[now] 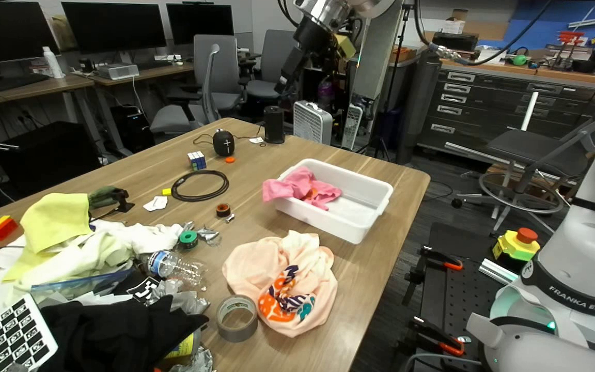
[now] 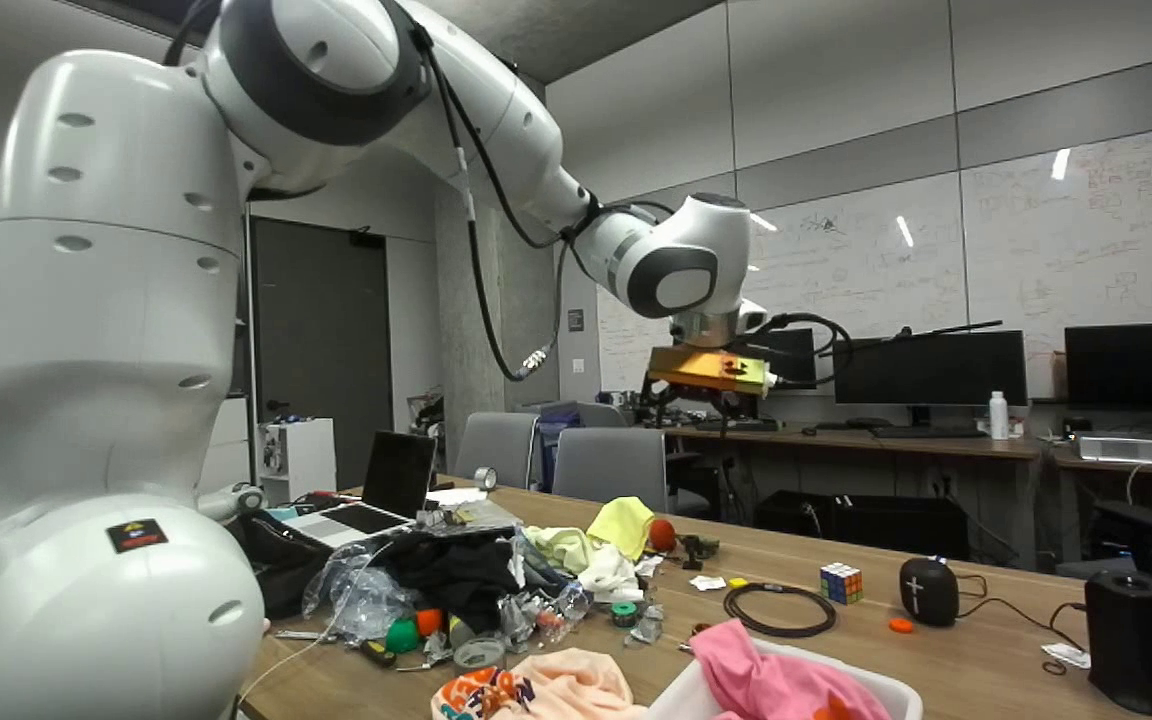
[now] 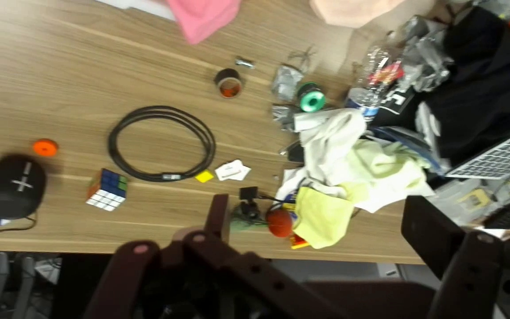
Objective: Pick the clothes from the box and put them on the table
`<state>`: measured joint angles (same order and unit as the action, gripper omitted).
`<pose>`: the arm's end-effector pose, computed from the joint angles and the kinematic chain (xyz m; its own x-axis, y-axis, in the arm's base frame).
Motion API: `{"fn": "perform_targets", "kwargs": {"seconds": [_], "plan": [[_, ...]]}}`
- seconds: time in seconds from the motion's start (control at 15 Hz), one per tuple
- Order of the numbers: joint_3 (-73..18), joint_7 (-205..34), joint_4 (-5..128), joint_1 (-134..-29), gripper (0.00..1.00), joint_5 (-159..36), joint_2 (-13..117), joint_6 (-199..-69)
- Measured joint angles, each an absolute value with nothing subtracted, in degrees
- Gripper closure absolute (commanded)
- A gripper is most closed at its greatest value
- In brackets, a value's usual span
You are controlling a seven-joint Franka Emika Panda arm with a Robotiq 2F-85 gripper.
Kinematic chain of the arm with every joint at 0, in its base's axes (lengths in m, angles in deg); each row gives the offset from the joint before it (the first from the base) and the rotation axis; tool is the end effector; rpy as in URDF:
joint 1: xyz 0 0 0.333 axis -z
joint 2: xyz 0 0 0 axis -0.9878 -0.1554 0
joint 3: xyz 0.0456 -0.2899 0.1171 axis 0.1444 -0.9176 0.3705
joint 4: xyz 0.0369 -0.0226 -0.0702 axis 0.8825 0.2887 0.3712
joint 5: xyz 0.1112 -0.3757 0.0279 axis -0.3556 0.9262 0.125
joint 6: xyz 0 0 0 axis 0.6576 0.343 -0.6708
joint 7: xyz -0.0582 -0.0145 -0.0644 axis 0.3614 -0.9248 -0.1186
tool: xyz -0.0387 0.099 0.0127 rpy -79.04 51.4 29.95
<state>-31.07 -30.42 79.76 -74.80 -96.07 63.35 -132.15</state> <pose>0.5922 -0.1330 0.4728 0.8417 0.2394 0.4840 0.3446 -0.9282 -0.1401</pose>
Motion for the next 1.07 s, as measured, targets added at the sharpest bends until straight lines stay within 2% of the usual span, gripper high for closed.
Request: {"fn": "perform_targets", "kwargs": {"seconds": [0.4,1.07], "plan": [[-31.0,-45.2,76.2,-74.6,0.00,-81.6,52.0,-142.9],[-31.7,-63.6,69.5,-72.2,0.00,-63.4,39.1,-145.2]]}}
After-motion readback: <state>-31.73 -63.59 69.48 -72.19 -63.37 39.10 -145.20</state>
